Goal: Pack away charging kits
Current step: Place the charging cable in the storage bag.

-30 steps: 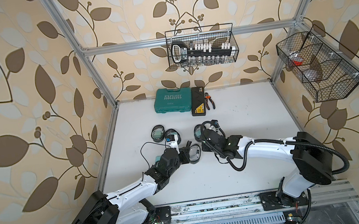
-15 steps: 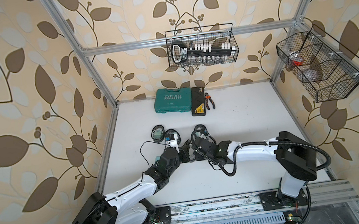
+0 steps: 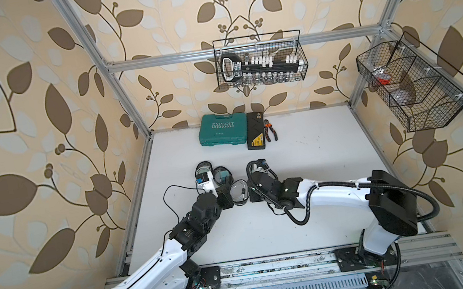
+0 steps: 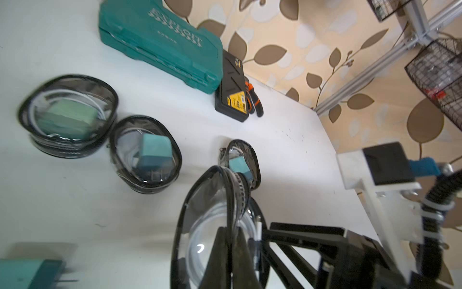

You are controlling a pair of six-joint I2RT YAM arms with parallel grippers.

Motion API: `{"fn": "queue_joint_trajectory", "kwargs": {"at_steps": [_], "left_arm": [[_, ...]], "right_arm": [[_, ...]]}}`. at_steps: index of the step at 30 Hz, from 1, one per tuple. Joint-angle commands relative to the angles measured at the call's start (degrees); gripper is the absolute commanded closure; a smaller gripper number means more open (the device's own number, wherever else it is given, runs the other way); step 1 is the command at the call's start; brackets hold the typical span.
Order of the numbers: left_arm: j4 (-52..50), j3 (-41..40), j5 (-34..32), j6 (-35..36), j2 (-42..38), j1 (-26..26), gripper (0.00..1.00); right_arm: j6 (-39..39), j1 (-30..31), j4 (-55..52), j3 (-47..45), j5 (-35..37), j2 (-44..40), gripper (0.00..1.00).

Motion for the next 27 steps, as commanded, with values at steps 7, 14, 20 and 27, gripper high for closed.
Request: {"fn": "queue_joint_trajectory", "kwargs": {"at_steps": [7,14,20,27], "left_arm": [[-17.1,12.9,-6.3,2.3,-5.1,7.5,1.00],[-15.6,13.1,-3.4,3.0,-5.2,9.3,1.00],[-8.0,6.0,3.6,0.4,-4.5,9.3,1.00],[1.2,-1.4,8.3,-3.2,-0.8,9.3,1.00]], "right_arm": [[-5.1,0.5,9.8,-6.5,1.9,-3.7,0.46],[-14.6,1.1,25.4,-13.1,-2.2,-4.8,0.31],[-14.7,1.6,22.4,-10.6,-1.5,-5.2,0.28],[-10.7,1.5,10.6,0.1,1.1,3.1,0.35]]}}
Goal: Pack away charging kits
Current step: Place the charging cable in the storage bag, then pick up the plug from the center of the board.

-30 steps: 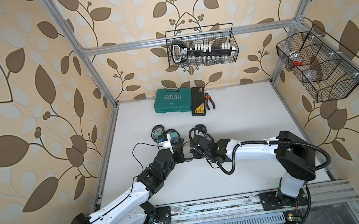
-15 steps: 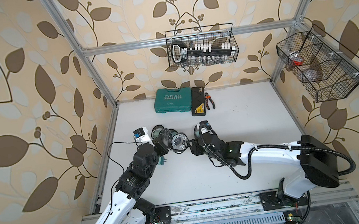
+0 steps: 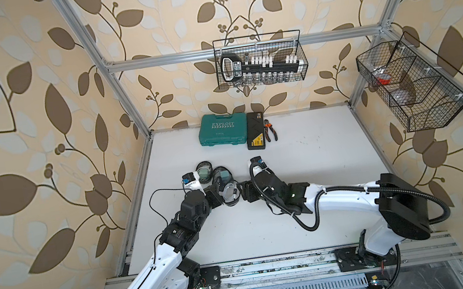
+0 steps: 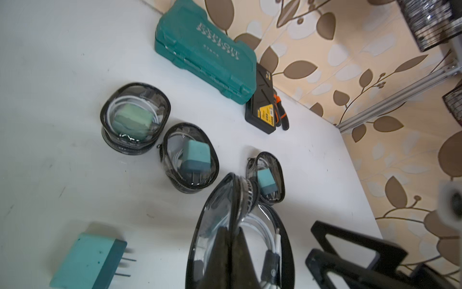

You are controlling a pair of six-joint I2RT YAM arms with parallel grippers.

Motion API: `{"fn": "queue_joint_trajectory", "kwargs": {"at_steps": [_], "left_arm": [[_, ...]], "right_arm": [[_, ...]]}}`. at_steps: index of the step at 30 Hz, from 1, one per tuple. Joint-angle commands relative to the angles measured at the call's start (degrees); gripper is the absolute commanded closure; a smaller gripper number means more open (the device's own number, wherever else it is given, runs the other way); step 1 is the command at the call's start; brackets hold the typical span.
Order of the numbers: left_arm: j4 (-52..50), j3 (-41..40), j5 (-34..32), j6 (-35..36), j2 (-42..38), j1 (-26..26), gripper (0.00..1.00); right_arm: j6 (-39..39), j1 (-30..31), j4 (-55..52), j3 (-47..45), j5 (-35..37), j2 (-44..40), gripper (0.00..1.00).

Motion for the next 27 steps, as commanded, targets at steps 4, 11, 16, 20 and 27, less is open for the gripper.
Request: {"fn": "queue_joint_trajectory", "kwargs": {"at_steps": [4,11,16,20,27], "left_arm": [[6.9,-0.8,0.6,-1.1,0.7,0.4,1.00],[2.3,3.6,-7.0,2.4,1.3,0.9,1.00],[-5.3,10.4,-7.4,4.1,-0.6,6.2,1.00],[-10.2,13.8,-3.1,3.2,-3.5,13.3,1.00],[-11.4,15.7,3.0,2.5,-3.3,18.9,1.00]], "right_arm": [[-0.3,0.2,-4.0,4.2,-0.3,4.9,0.35],[-8.9,0.3,9.2,-3.6,-6.7,-2.9,0.21],[-16.7,0.2,19.4,-13.1,-9.5,-9.0,0.19],[-20.7,0.3,27.7,-20.3,-13.0,-9.8,0.11],[-27.4,4.8,31.0,-15.1,-14.0,3.2,0.10]]}}
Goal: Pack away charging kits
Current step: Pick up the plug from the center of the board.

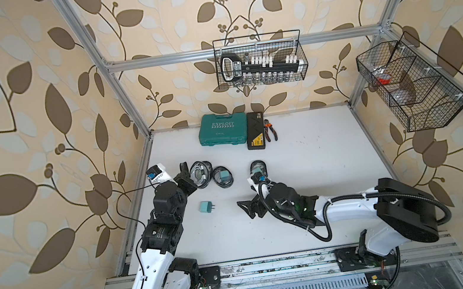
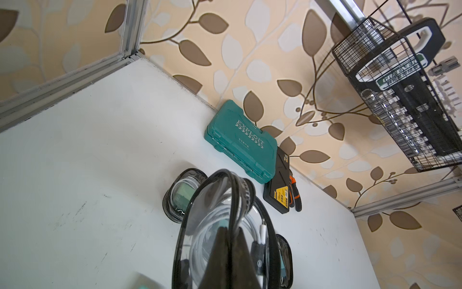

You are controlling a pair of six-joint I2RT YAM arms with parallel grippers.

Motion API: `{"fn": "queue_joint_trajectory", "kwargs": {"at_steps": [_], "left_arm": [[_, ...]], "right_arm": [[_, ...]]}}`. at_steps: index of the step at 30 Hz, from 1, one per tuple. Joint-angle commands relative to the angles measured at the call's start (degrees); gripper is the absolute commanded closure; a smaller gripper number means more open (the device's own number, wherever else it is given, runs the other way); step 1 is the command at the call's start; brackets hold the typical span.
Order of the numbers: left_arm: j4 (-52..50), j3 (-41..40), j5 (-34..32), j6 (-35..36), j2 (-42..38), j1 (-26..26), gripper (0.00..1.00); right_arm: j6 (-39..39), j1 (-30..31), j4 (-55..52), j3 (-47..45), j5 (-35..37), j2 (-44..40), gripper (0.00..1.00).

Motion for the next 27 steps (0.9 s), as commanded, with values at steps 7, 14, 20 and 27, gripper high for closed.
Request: {"fn": "queue_joint_trajectory", "kwargs": {"at_steps": [7,14,20,27], "left_arm": [[-4.8,3.8,5.1,-0.2,0.4,2.7,1.00],[-6.4,4.7,7.2,-0.1,0.4,2.8,1.00],[-7.1,5.0,7.4,0.0,-0.6,2.9,1.00],[-7.4,4.9,7.1,-0.1,-1.3,2.8,1.00]], "right_arm": [[-7.9,4.5,-5.8,22.1,-2.4,20.8,0.11],[-10.0,4.4,-13.9,36.6,-3.7,32.7,0.11],[-11.2,4.2,-20.2,46.4,-6.0,40.3,0.19],[-11.1,4.1,-26.3,54.0,-6.1,45.5,0.27]]}}
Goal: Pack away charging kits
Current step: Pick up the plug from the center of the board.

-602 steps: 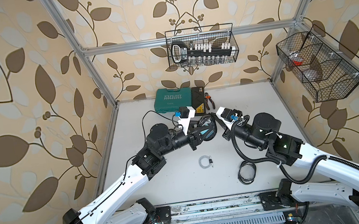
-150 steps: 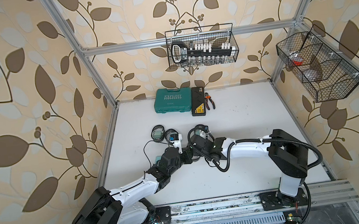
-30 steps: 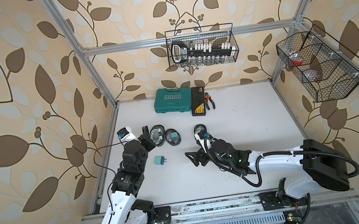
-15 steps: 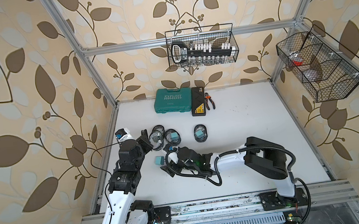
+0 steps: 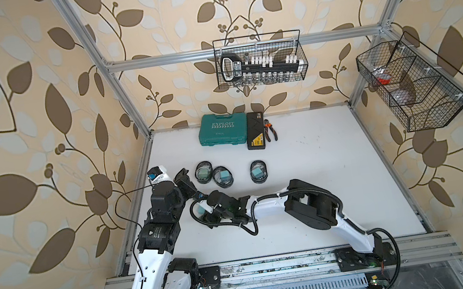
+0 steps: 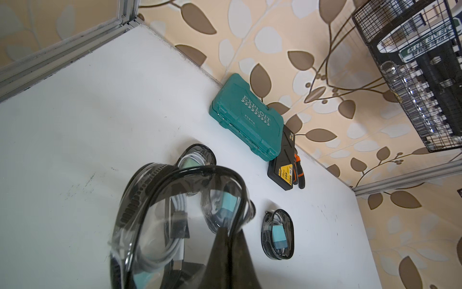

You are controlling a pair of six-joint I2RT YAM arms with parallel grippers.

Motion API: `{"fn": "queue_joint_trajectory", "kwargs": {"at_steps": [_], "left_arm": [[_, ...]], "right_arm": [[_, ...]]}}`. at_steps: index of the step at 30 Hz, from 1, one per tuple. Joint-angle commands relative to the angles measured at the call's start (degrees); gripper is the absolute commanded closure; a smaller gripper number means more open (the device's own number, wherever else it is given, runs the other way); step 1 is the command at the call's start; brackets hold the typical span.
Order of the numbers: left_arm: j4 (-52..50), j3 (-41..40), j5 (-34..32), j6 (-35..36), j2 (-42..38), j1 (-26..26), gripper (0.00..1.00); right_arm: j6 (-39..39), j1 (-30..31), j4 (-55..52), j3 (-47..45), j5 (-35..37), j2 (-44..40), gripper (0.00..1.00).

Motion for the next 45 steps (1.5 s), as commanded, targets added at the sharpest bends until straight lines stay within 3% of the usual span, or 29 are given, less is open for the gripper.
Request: {"fn": "queue_joint_trajectory", "kwargs": {"at_steps": [1,5,11,21,26,33,37,42,45], "left_arm": [[0.5,2.6,1.4,0.0,-0.7,0.4,1.00],[0.8,2.4,1.6,-0.2,-0.5,0.4,1.00],[1.3,2.0,2.1,-0.5,-0.1,0.5,1.00],[5.7,-1.7,6.2,-2.2,1.2,0.5,1.00],[13.6,-7.5,11.4,-4.5,2.7,0.5,1.00],[28.2,-15.6,17.2,-10.6,8.9,-0.6,1.00],[35.0,-19.1,11.8,-12.3,11.2,-8.2,1.00],[43.8,-20.5,-5.8,-12.3,17.0,-29.4,1.00],[51.2,-20.4,-11.6,-12.1,24.2,-37.4,1.00]], "right_arm": [[-0.1,-0.2,-5.4,3.3,-0.8,2.7,0.28],[0.4,-0.3,-5.9,3.7,-0.6,3.2,0.37],[1.2,-0.2,-4.4,0.3,0.6,1.1,0.58],[4.4,-0.2,7.3,-20.9,2.9,-13.8,0.74],[6.4,-0.2,10.6,-31.0,5.1,-21.3,0.82],[11.4,-1.0,14.8,-46.3,10.4,-35.7,0.86],[18.8,-5.6,12.0,-51.5,11.5,-43.6,0.90],[27.7,-11.7,9.5,-56.4,10.0,-51.8,0.90],[31.2,-11.7,6.5,-56.8,12.3,-55.5,0.90]]}}
